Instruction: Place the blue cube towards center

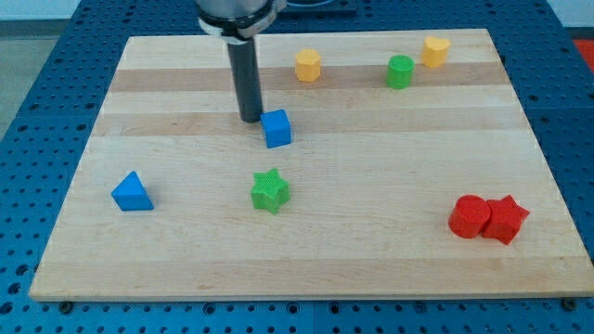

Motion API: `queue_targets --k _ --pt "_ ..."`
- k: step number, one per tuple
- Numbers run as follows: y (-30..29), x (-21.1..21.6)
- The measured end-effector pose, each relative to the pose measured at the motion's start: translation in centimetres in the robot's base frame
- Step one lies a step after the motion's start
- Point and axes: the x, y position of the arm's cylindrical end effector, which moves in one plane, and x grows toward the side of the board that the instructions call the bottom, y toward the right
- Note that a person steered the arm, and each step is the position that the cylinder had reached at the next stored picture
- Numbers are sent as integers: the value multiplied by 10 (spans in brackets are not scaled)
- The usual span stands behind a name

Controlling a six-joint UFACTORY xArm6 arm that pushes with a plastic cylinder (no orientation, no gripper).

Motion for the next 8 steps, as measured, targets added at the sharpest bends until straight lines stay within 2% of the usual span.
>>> queue_targets --k 2,3,5,6,8 --pt "-6 26" --pt "32 9" --pt "112 5" --pt "115 4" --pt "44 4"
